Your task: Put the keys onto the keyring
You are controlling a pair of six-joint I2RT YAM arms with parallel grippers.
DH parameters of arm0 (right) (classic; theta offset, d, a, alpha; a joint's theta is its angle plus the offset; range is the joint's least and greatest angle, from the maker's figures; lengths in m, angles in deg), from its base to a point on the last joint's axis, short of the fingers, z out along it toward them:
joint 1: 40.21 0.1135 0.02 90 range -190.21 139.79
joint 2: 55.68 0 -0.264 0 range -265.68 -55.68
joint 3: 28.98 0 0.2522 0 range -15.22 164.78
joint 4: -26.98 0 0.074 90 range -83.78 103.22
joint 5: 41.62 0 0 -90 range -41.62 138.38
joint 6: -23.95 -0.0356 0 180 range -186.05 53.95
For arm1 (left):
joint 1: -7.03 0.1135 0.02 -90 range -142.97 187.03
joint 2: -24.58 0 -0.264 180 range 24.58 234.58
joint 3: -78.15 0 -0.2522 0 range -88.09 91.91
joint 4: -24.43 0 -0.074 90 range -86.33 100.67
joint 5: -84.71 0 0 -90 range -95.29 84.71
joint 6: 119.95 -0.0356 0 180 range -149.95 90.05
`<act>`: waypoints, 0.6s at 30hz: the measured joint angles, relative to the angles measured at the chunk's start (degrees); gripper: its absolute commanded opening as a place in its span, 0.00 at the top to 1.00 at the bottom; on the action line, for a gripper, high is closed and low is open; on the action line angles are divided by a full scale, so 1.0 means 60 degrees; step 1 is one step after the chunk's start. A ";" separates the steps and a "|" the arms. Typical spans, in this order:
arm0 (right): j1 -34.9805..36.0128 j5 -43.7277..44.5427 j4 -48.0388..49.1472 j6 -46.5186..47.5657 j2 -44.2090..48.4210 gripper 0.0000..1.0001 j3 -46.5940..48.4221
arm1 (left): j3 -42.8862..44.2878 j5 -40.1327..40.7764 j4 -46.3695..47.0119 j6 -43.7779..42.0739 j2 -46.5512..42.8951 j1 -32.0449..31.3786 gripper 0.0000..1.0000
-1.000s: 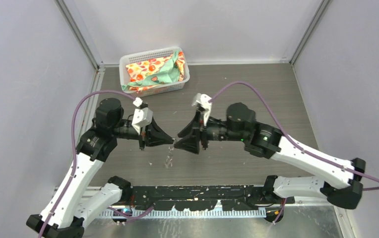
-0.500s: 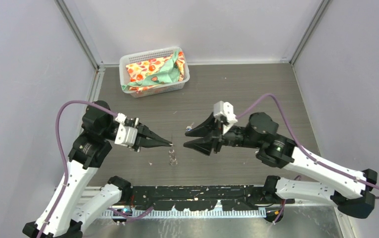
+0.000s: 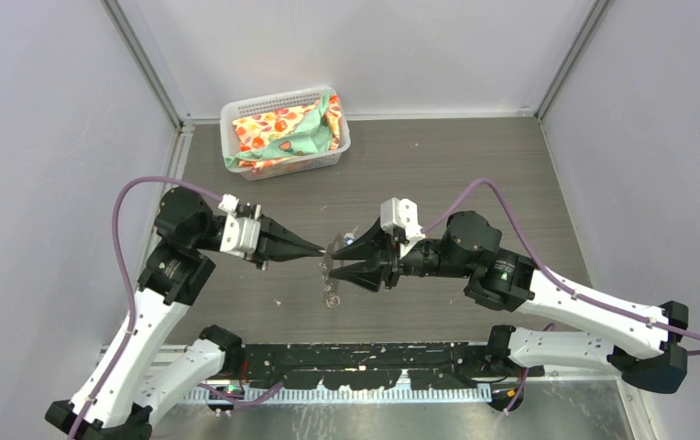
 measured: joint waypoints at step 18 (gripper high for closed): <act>0.0270 0.1173 0.0656 0.0127 -0.0186 0.99 0.0040 | -0.0171 0.0441 0.1490 0.2495 0.0168 -0.0120 1.00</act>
